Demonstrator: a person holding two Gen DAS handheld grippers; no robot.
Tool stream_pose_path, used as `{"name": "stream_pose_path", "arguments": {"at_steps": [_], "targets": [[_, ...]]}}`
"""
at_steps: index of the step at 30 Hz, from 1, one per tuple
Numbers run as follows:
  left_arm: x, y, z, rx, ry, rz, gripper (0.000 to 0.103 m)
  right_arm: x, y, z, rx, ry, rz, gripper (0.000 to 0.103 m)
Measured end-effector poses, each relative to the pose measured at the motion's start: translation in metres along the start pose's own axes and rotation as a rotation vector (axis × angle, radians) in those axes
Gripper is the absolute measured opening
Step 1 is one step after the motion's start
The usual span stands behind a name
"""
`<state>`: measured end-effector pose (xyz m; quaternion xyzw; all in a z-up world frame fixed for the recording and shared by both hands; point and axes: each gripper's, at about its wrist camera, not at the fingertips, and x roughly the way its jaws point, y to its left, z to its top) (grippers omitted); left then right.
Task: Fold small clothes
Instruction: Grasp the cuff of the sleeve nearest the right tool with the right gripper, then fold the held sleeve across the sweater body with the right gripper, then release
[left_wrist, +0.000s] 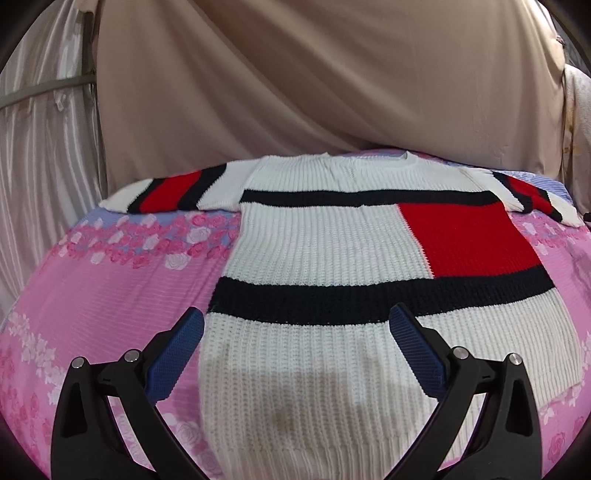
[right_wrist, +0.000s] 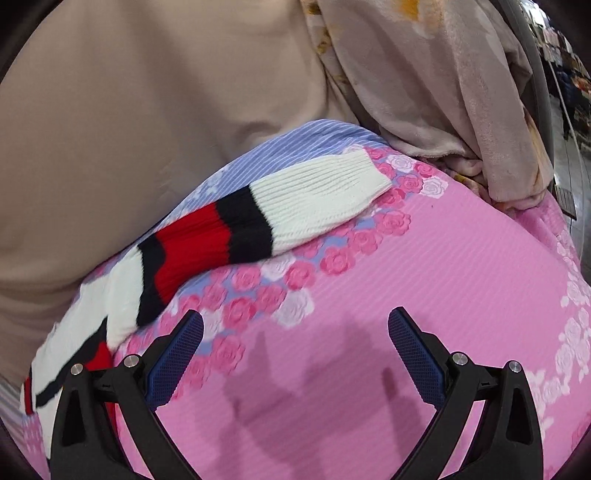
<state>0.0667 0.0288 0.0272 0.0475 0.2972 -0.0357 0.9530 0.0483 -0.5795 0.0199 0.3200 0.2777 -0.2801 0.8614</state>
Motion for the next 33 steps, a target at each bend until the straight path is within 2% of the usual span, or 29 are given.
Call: {"name": "stream_pose_path", "arguments": {"at_steps": [3, 6, 8, 9, 10, 11, 12, 14, 17, 20, 22, 24, 25, 27, 28, 30, 32, 33], "targets": [[0.018, 0.004, 0.003, -0.026, 0.052, -0.012, 0.098, 0.034, -0.011, 0.021, 0.075, 0.029, -0.005, 0.098], [0.028, 0.007, 0.007, -0.039, 0.057, 0.007, 0.098, 0.066, -0.016, 0.036, 0.127, 0.045, -0.026, 0.095], [0.031, 0.009, 0.010, -0.044, 0.048, 0.012, 0.098, 0.077, -0.012, 0.042, 0.142, 0.024, -0.046, 0.080], [0.032, 0.010, 0.012, -0.045, 0.043, 0.016, 0.098, 0.081, -0.009, 0.047, 0.145, 0.015, -0.038, 0.060], [0.033, 0.011, 0.015, -0.045, 0.037, 0.020, 0.098, 0.084, -0.002, 0.052, 0.154, 0.016, -0.020, 0.027], [0.034, 0.012, 0.017, -0.047, 0.030, 0.022, 0.098, 0.085, 0.007, 0.057, 0.165, 0.016, -0.001, 0.013], [0.034, 0.013, 0.019, -0.046, 0.024, 0.024, 0.098, 0.079, 0.025, 0.063, 0.160, -0.017, 0.030, 0.010], [0.036, 0.013, 0.025, -0.040, 0.009, 0.033, 0.098, 0.056, 0.082, 0.071, 0.050, -0.096, 0.138, 0.009], [0.038, 0.013, 0.034, -0.041, -0.008, 0.042, 0.098, 0.009, 0.202, 0.056, -0.225, -0.161, 0.347, 0.009], [0.041, 0.011, 0.040, -0.054, -0.012, 0.031, 0.098, -0.027, 0.319, 0.002, -0.468, -0.130, 0.580, 0.009], [0.045, 0.010, 0.043, -0.070, -0.004, 0.015, 0.098, -0.028, 0.377, -0.045, -0.586, -0.052, 0.666, 0.010], [0.049, 0.009, 0.046, -0.080, 0.015, -0.008, 0.098, -0.013, 0.422, -0.098, -0.707, 0.033, 0.683, 0.013], [0.053, 0.009, 0.048, -0.088, 0.029, -0.024, 0.098, -0.003, 0.440, -0.130, -0.771, 0.077, 0.664, 0.019], [0.059, 0.011, 0.053, -0.106, 0.056, -0.045, 0.098, 0.015, 0.456, -0.179, -0.865, 0.143, 0.604, 0.026], [0.063, 0.013, 0.055, -0.120, 0.067, -0.052, 0.098, 0.018, 0.455, -0.197, -0.896, 0.150, 0.583, 0.026], [0.070, 0.021, 0.062, -0.153, 0.083, -0.090, 0.098, 0.010, 0.436, -0.205, -0.902, 0.125, 0.564, 0.027], [0.084, 0.030, 0.072, -0.195, 0.108, -0.129, 0.098, -0.001, 0.415, -0.191, -0.858, 0.097, 0.536, 0.041], [0.092, 0.032, 0.077, -0.211, 0.120, -0.147, 0.098, -0.005, 0.401, -0.185, -0.832, 0.075, 0.513, 0.052]]}}
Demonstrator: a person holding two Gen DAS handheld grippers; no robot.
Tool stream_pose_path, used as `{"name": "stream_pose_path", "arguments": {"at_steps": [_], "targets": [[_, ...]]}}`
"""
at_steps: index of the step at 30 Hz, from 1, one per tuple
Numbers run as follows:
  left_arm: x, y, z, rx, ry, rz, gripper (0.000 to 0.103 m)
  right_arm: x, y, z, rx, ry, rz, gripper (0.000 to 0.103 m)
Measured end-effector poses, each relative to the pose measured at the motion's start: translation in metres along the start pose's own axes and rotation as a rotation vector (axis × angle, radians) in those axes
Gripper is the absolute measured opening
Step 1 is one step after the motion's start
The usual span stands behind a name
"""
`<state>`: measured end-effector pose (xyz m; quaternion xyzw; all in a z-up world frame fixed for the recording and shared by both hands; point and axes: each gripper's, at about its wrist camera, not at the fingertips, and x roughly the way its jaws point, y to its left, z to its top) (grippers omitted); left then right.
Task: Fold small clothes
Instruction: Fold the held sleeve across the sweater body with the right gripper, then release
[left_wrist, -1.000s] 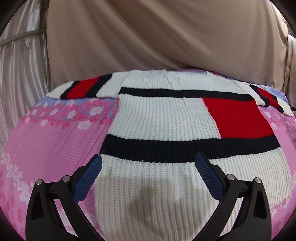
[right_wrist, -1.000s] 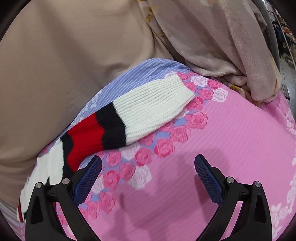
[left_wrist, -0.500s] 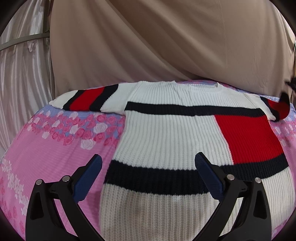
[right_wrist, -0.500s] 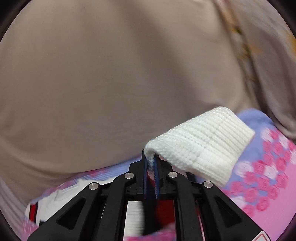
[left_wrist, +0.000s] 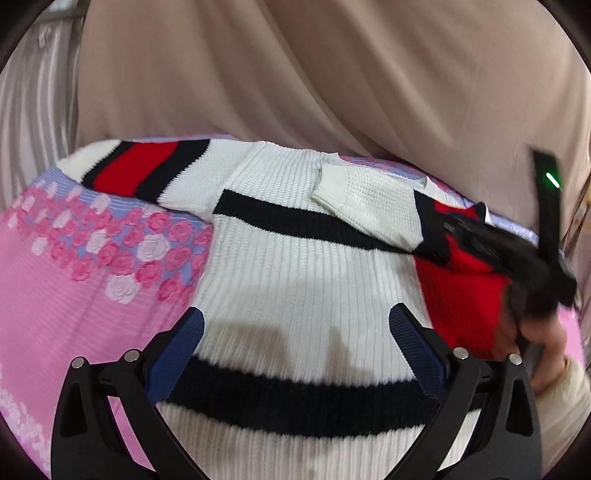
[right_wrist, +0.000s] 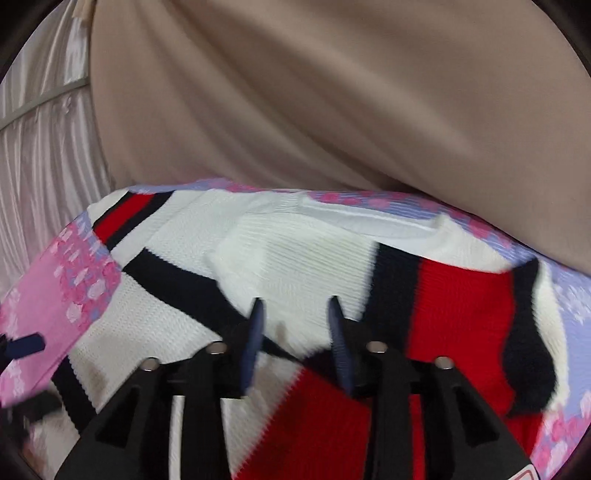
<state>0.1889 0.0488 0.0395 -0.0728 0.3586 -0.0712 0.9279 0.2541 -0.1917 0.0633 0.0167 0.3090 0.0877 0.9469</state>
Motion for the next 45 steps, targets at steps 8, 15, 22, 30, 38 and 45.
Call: {"name": "stream_pose_path", "arguments": {"at_steps": [8, 15, 22, 30, 38, 45], "targets": [[0.084, -0.026, 0.067, 0.003, 0.049, -0.065, 0.098, -0.071, -0.146, -0.040, 0.304, -0.017, -0.230, 0.069], [0.163, -0.037, 0.088, -0.072, 0.171, -0.118, 0.097, -0.050, -0.178, -0.050, 0.361, 0.070, -0.288, 0.073], [0.148, -0.033, 0.118, -0.094, 0.075, -0.116, 0.007, -0.034, -0.160, -0.029, 0.313, 0.065, -0.214, 0.021], [0.145, -0.017, 0.110, -0.055, 0.033, 0.013, 0.006, -0.018, -0.175, -0.055, 0.276, 0.122, -0.268, 0.012], [0.169, -0.021, 0.090, -0.034, 0.034, 0.055, 0.008, -0.093, -0.162, -0.026, 0.328, -0.054, -0.231, 0.022], [0.157, -0.015, 0.081, -0.046, 0.031, 0.051, 0.010, -0.013, -0.098, -0.008, 0.173, 0.149, -0.039, 0.022]]}}
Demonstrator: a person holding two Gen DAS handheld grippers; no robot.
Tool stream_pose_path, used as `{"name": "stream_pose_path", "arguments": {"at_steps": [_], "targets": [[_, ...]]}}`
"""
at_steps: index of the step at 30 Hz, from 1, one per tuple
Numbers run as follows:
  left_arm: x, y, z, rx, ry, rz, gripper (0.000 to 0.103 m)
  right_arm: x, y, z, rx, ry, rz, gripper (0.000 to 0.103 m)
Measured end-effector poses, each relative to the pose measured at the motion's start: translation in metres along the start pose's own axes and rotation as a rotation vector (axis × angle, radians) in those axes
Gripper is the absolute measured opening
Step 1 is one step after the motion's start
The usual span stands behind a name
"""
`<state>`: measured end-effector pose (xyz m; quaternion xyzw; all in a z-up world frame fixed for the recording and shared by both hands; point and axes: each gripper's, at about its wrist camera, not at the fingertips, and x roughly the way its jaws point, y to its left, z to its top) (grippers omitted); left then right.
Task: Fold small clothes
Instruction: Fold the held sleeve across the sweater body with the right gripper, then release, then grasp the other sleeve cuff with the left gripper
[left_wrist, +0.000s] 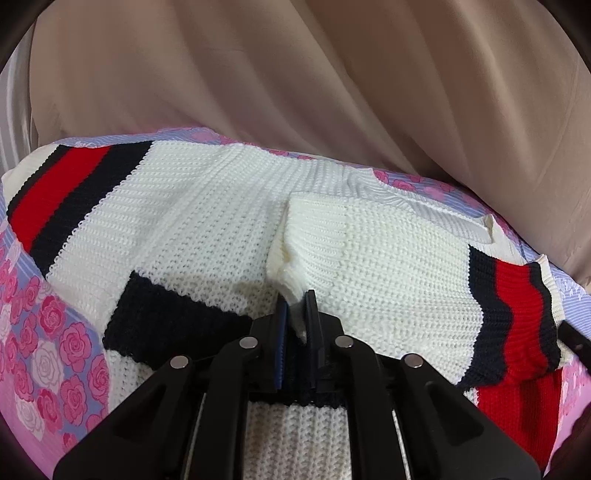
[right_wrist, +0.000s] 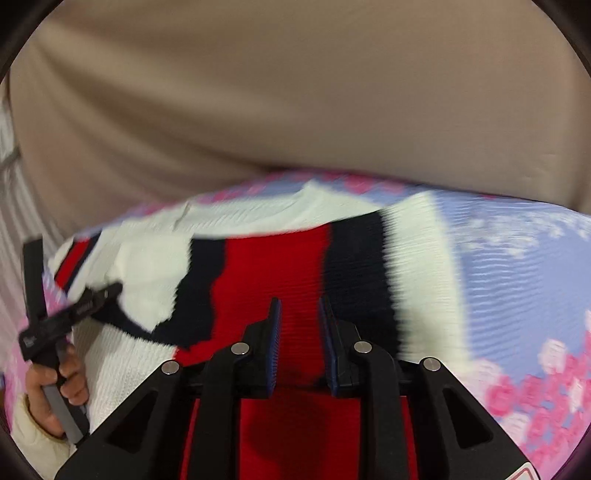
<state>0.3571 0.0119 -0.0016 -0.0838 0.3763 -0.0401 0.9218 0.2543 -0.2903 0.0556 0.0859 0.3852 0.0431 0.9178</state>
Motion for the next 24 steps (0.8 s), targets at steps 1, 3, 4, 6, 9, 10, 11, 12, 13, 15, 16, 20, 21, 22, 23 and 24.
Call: {"name": "stream_pose_path", "arguments": {"at_steps": [1, 3, 4, 6, 9, 10, 11, 12, 13, 15, 16, 20, 21, 22, 23, 24], "targets": [[0.000, 0.000, -0.001, -0.003, 0.000, -0.003, 0.010, 0.013, 0.004, 0.003, -0.023, 0.028, -0.019, 0.022], [-0.001, 0.002, -0.001, -0.008, 0.002, -0.007, 0.011, 0.021, -0.005, 0.009, -0.031, 0.016, -0.135, 0.020], [-0.002, 0.003, -0.001, -0.012, 0.002, -0.010, 0.012, 0.021, -0.019, 0.012, 0.003, -0.004, -0.169, 0.015], [-0.001, 0.004, -0.001, -0.019, 0.003, -0.016, 0.013, 0.007, -0.051, 0.016, 0.132, -0.034, -0.213, 0.014], [-0.001, 0.005, -0.002, -0.021, 0.003, -0.019, 0.013, -0.030, -0.069, -0.001, 0.197, -0.058, -0.173, 0.026], [-0.001, 0.004, -0.001, -0.020, 0.003, -0.019, 0.013, -0.039, -0.067, -0.010, 0.173, -0.061, -0.173, 0.026], [0.000, 0.004, -0.001, -0.018, 0.003, -0.017, 0.013, -0.046, -0.065, -0.022, 0.135, -0.057, -0.195, 0.026], [0.000, 0.003, -0.001, -0.016, 0.003, -0.015, 0.013, -0.044, -0.063, -0.030, 0.107, -0.040, -0.221, 0.027], [0.000, 0.002, -0.001, -0.013, 0.002, -0.012, 0.013, -0.040, -0.066, -0.040, 0.083, -0.008, -0.249, 0.025], [0.000, 0.000, -0.002, -0.008, 0.001, -0.007, 0.013, -0.054, -0.071, -0.044, 0.121, -0.020, -0.236, 0.022], [0.000, 0.000, -0.002, -0.008, -0.001, -0.006, 0.013, -0.065, -0.072, -0.044, 0.145, -0.032, -0.233, 0.023], [0.000, 0.001, -0.002, -0.012, -0.002, -0.004, 0.014, -0.075, -0.071, -0.051, 0.114, -0.042, -0.268, 0.035], [0.000, 0.001, -0.003, -0.011, -0.003, -0.004, 0.014, -0.065, -0.069, -0.053, 0.099, -0.013, -0.292, 0.033], [0.000, 0.001, -0.002, -0.010, -0.003, -0.003, 0.014, -0.063, -0.065, -0.053, 0.081, -0.022, -0.307, 0.032], [0.000, 0.001, -0.003, -0.011, -0.003, -0.002, 0.015, -0.068, -0.060, -0.052, 0.075, -0.032, -0.325, 0.032], [0.000, 0.002, -0.003, -0.015, -0.005, -0.004, 0.016, -0.075, -0.053, -0.054, 0.073, -0.042, -0.337, 0.033]]}}
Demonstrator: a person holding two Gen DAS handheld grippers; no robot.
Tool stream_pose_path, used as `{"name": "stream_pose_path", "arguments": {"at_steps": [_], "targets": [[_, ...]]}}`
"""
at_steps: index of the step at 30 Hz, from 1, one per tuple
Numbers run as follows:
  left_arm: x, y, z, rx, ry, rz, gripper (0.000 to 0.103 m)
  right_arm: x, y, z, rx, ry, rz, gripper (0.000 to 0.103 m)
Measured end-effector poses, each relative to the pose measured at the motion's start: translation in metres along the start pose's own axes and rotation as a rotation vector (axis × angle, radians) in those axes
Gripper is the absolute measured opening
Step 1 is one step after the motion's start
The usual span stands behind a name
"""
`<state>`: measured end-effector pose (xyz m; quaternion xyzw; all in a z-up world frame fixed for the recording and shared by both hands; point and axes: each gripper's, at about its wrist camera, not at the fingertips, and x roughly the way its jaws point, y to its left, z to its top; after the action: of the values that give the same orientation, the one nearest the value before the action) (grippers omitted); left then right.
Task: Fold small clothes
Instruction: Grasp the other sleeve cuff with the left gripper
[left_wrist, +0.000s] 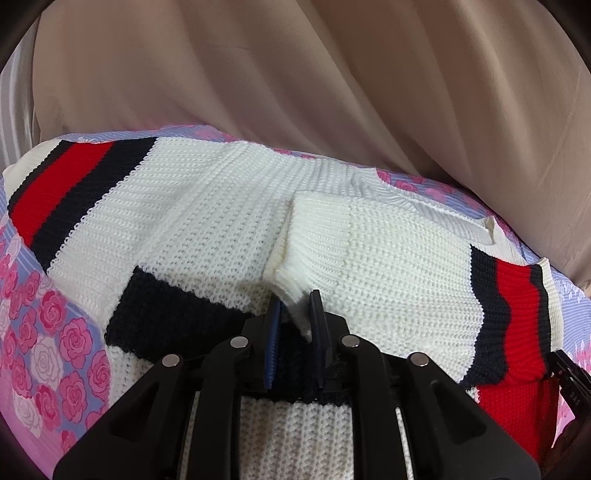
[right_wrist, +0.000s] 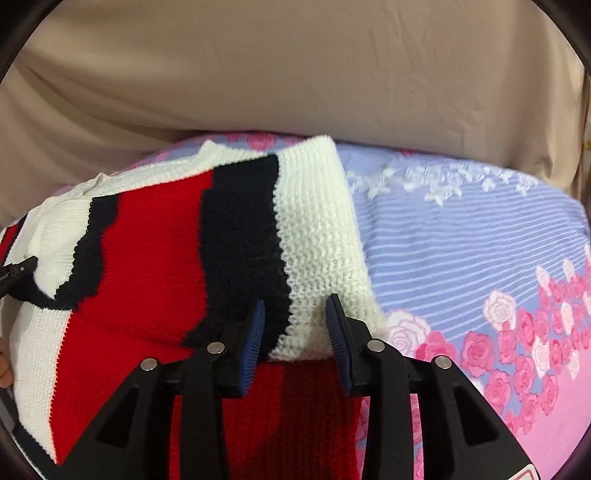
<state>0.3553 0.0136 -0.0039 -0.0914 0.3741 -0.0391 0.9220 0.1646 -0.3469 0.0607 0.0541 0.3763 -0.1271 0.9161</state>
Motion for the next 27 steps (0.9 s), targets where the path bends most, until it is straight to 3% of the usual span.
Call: {"name": "stream_pose_path", "arguments": {"at_steps": [3, 6, 9, 12, 15, 17, 19, 22, 27], "targets": [[-0.002, 0.009, 0.000, -0.039, -0.009, -0.010, 0.026, -0.020, 0.012, -0.009, 0.002, -0.031, 0.030, 0.035], [-0.002, 0.016, -0.001, -0.064, -0.007, -0.033, 0.027, -0.028, 0.021, -0.021, -0.036, -0.046, 0.004, 0.035], [-0.003, 0.013, 0.000, -0.048, -0.008, -0.014, 0.027, -0.011, 0.029, -0.014, 0.011, -0.048, 0.006, 0.036], [-0.003, 0.014, 0.000, -0.048, -0.008, -0.015, 0.027, 0.025, 0.028, -0.012, 0.055, 0.053, -0.017, 0.036], [-0.014, 0.025, -0.001, -0.102, -0.049, -0.034, 0.031, 0.024, 0.033, -0.012, 0.059, 0.022, -0.010, 0.037], [-0.033, 0.048, 0.001, -0.180, -0.117, -0.010, 0.043, 0.018, 0.039, -0.018, 0.026, 0.004, -0.007, 0.039], [-0.053, 0.083, 0.007, -0.286, -0.184, -0.011, 0.056, 0.013, 0.040, -0.020, 0.021, -0.032, 0.003, 0.055], [-0.064, 0.140, 0.025, -0.392, -0.202, 0.075, 0.062, 0.015, 0.035, -0.020, 0.039, -0.030, 0.000, 0.060], [-0.058, 0.253, 0.062, -0.547, -0.173, 0.311, 0.063, 0.014, 0.032, -0.020, 0.066, -0.033, 0.018, 0.060]]}}
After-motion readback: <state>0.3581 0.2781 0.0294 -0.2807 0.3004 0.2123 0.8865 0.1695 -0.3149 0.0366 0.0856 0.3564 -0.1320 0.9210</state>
